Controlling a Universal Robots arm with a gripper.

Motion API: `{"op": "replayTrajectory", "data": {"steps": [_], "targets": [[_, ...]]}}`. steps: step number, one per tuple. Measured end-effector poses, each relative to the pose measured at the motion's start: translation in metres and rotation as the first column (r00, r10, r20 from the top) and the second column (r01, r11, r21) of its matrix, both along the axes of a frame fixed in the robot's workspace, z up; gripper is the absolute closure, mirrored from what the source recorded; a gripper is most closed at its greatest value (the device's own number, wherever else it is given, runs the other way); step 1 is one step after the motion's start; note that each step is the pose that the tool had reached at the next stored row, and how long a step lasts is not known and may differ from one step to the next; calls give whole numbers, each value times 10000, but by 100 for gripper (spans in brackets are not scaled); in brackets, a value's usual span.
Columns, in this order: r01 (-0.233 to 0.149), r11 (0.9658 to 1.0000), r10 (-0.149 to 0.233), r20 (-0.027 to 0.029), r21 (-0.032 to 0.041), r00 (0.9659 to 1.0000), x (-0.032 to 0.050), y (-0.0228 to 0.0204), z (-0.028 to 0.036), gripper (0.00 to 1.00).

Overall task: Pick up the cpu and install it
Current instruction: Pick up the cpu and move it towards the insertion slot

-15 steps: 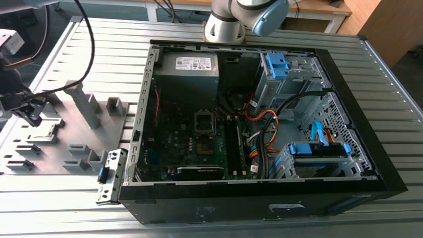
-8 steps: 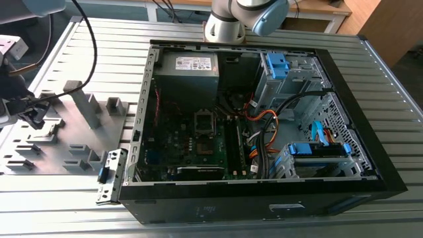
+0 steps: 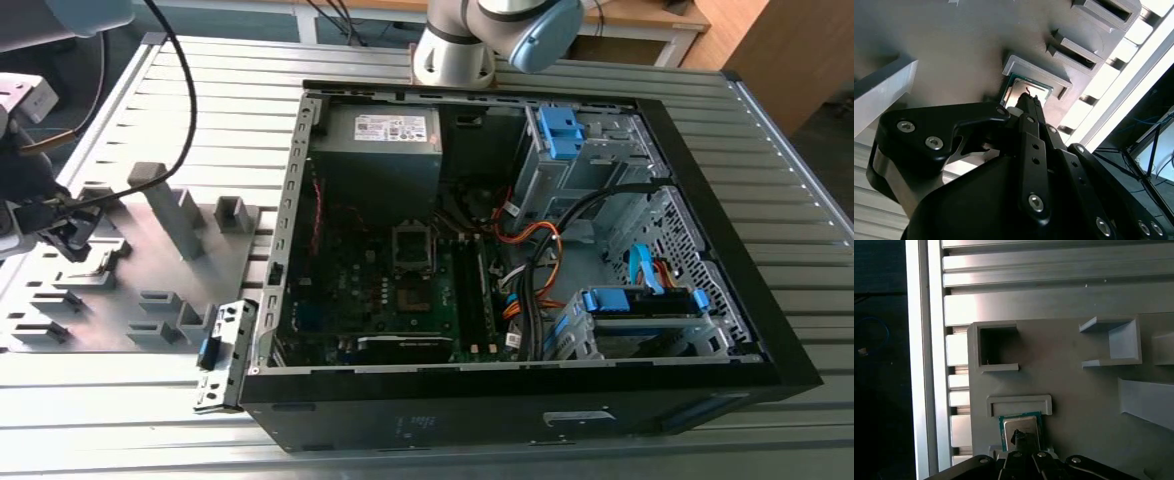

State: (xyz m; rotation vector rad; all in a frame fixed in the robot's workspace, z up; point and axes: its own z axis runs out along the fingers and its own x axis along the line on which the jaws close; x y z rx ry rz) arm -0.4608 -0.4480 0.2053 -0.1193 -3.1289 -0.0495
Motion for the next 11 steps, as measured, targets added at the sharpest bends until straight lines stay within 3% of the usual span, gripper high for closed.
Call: {"op": "replayTrajectory", "data": {"steps": [3,5,6,9,11], "targets": [[0,10000,0,0,1,10000,0,0,0,89],[0,10000,0,0,0,10000,0,0,0,77],[0,10000,0,0,1,10000,0,0,0,77],[0,10000,0,0,1,10000,0,0,0,59],[0,10000,0,0,1,10000,0,0,0,53]]}}
